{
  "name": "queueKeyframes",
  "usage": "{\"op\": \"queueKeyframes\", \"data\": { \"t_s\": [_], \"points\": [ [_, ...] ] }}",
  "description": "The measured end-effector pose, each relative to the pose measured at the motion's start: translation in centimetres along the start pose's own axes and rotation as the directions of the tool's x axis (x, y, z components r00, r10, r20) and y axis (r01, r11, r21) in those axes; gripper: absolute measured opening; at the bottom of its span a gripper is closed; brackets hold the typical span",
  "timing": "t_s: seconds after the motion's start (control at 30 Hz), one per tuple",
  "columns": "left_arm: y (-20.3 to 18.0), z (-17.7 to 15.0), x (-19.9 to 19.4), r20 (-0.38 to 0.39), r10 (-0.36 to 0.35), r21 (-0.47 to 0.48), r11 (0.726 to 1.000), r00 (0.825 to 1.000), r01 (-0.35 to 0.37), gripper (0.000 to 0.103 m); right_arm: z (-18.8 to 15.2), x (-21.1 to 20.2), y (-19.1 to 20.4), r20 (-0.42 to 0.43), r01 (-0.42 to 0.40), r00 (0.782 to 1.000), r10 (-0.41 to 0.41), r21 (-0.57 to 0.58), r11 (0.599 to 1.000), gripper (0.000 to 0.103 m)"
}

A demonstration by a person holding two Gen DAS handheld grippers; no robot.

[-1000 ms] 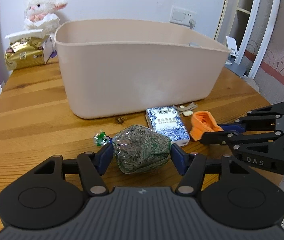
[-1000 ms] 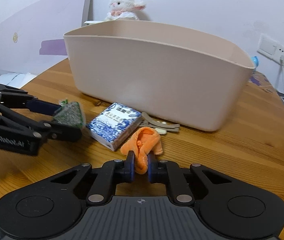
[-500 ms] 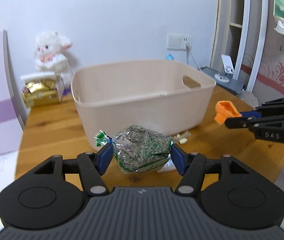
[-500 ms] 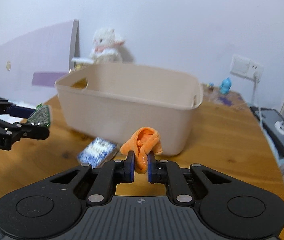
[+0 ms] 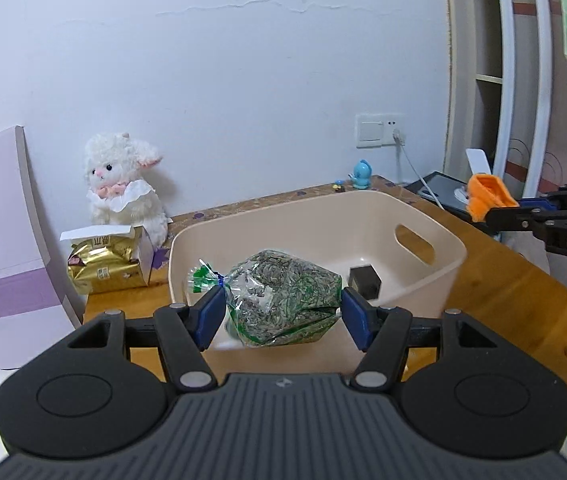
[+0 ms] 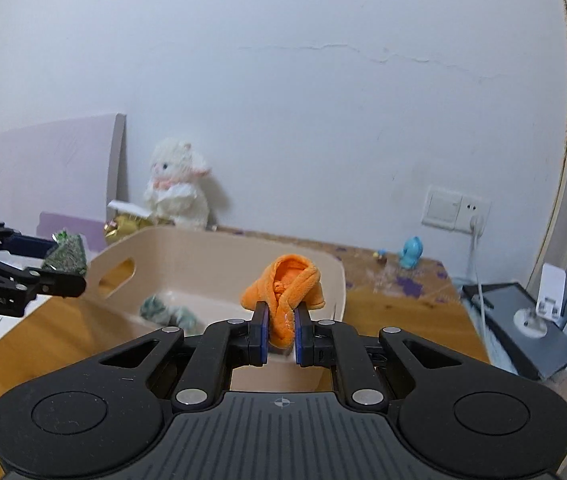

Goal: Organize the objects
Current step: 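Carry the bag and sock over the bin and open both tools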

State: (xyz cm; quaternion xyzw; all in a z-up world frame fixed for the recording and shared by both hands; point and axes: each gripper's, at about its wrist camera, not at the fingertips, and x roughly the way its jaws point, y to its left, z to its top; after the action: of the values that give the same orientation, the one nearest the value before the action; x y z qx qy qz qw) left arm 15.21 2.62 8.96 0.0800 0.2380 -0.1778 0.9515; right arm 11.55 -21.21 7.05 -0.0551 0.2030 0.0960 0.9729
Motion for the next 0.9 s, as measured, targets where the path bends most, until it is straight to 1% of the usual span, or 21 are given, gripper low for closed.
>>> {"op": "queueKeyframes", "data": {
  "t_s": [0.2, 0.3, 0.43, 0.5, 0.57, 0.73, 0.77, 0.8, 0.83, 0.87, 0.9],
  "points": [
    [-0.3, 1.7, 4.3, -0.034, 0.031, 0.008, 0.999, 0.999, -0.031, 0.065, 1.0, 2.7, -0.4, 0.005, 0.014, 1.0, -0.014, 0.005, 1.0, 0.011],
    [-0.7, 2.0, 7.0, -0.081, 0.037, -0.007, 0.999, 0.996, -0.037, 0.065, 0.9, 4.3, -0.6, -0.009, 0.02, 1.0, -0.02, 0.01, 1.0, 0.011],
    [-1.7, 1.4, 10.0, -0.143, 0.089, 0.041, 0.996, 0.986, -0.084, 0.065, 0.7, 6.7, -0.7, -0.049, 0.032, 0.998, -0.031, 0.006, 0.999, 0.011],
    [-1.9, 0.9, 11.1, -0.169, 0.107, 0.05, 0.994, 0.98, -0.1, 0.065, 0.4, 7.8, -0.7, -0.072, 0.038, 0.997, -0.038, 0.002, 0.999, 0.011],
    [-1.8, 0.5, 12.0, -0.194, 0.108, 0.04, 0.994, 0.975, -0.103, 0.065, 0.0, 8.9, -0.6, -0.099, 0.038, 0.994, -0.038, -0.001, 0.999, 0.012],
    [-1.6, 0.2, 12.6, -0.225, 0.108, 0.003, 0.994, 0.968, -0.111, 0.067, -1.1, 10.5, -0.5, -0.144, 0.058, 0.988, -0.057, 0.002, 0.998, 0.013],
    [-1.5, 0.2, 12.6, -0.227, 0.107, -0.007, 0.994, 0.968, -0.111, 0.068, -1.2, 10.6, -0.5, -0.146, 0.057, 0.988, -0.056, 0.007, 0.998, 0.015],
    [-1.4, 0.2, 12.5, -0.228, 0.102, -0.019, 0.994, 0.968, -0.109, 0.071, -1.3, 10.6, -0.5, -0.146, 0.054, 0.988, -0.051, 0.013, 0.998, 0.017],
    [-1.3, 0.2, 12.5, -0.23, 0.098, -0.032, 0.994, 0.968, -0.109, 0.073, -1.4, 10.6, -0.6, -0.144, 0.054, 0.988, -0.051, 0.016, 0.998, 0.029],
    [-1.2, 0.2, 12.4, -0.232, 0.097, -0.042, 0.993, 0.968, -0.109, 0.074, -1.3, 10.4, -0.6, -0.137, 0.053, 0.989, -0.05, 0.019, 0.998, 0.038],
    [-1.1, 0.3, 12.3, -0.234, 0.098, -0.048, 0.993, 0.967, -0.112, 0.076, -1.3, 10.3, -0.5, -0.133, 0.052, 0.99, -0.049, 0.021, 0.998, 0.041]
  ]
}}
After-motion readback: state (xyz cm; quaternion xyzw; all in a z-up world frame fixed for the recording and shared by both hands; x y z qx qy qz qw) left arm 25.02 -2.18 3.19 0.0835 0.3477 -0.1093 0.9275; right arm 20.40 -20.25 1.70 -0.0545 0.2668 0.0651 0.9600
